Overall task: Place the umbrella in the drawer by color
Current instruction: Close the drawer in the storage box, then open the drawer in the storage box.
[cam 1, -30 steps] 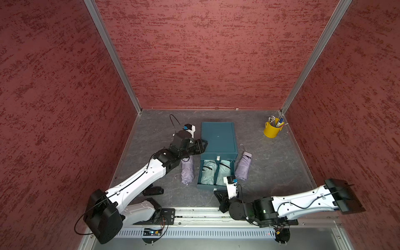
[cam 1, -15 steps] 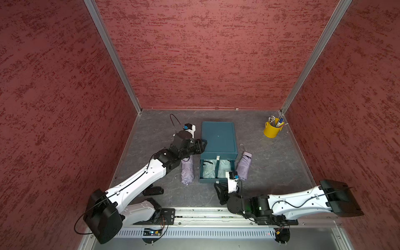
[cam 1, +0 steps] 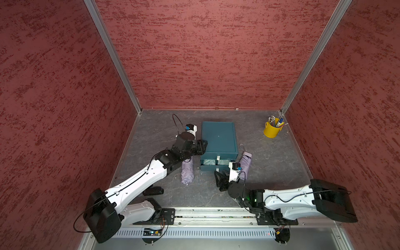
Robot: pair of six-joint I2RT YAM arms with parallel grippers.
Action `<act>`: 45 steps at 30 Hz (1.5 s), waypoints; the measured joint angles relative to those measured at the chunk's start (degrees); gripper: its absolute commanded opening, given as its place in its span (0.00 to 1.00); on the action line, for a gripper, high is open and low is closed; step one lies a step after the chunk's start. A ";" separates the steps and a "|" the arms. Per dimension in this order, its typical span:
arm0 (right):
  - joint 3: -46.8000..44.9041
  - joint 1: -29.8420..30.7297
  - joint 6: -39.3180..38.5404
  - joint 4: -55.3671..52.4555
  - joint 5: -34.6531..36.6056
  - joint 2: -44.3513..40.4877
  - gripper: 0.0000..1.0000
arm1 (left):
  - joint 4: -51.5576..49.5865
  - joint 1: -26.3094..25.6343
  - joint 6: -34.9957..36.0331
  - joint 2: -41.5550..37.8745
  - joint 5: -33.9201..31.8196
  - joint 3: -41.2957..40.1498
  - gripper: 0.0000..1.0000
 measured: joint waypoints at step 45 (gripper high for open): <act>-9.64 -4.72 20.92 9.20 -11.28 9.62 0.60 | -3.37 1.62 -1.64 -6.32 4.72 -3.61 0.65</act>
